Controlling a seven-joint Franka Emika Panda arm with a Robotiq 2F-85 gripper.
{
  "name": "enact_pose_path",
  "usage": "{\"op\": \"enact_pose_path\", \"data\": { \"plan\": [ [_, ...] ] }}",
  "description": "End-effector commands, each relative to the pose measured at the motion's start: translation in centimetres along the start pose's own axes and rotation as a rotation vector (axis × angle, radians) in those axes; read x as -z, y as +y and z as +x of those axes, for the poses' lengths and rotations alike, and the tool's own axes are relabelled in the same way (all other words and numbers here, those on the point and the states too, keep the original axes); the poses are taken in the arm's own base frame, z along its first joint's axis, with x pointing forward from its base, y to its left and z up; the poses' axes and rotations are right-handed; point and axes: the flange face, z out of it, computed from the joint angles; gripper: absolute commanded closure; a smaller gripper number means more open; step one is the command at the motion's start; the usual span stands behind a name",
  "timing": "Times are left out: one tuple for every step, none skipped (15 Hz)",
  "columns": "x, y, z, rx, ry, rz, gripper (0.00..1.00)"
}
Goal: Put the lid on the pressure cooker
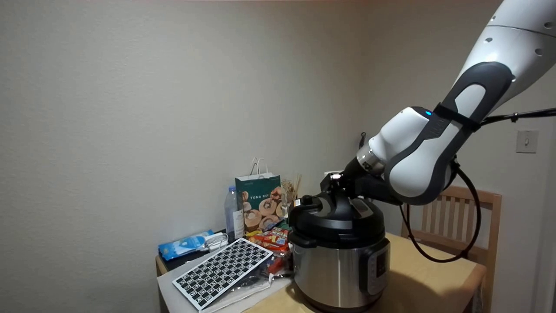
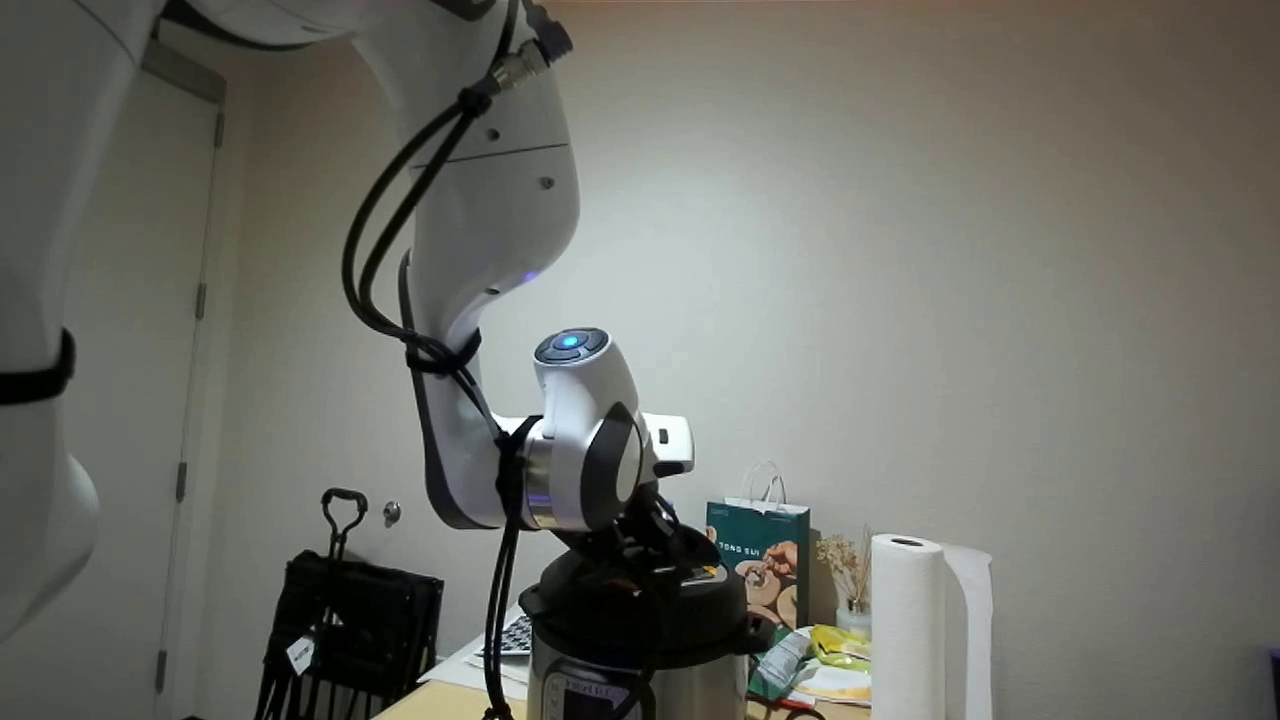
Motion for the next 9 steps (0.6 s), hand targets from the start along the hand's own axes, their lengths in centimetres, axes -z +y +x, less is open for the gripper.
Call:
{"op": "enact_pose_path", "data": {
  "plan": [
    [1.0,1.4,1.7,0.048,0.034,-0.013,0.52],
    [1.4,0.9,2.1,0.067,0.046,-0.011,0.46],
    [1.9,0.1,2.5,0.090,0.059,-0.006,0.40],
    [2.3,-0.6,2.7,0.111,0.071,-0.005,0.35],
    [2.5,-1.2,2.8,0.129,0.075,0.002,0.29],
    [2.7,-1.7,2.9,0.144,0.082,0.005,0.23],
    [2.9,-2.2,3.0,0.156,0.086,0.008,0.18],
    [3.0,-2.5,2.8,0.163,0.087,0.008,0.11],
    [3.2,-2.7,2.9,0.165,0.091,0.008,0.06]
  ]
}}
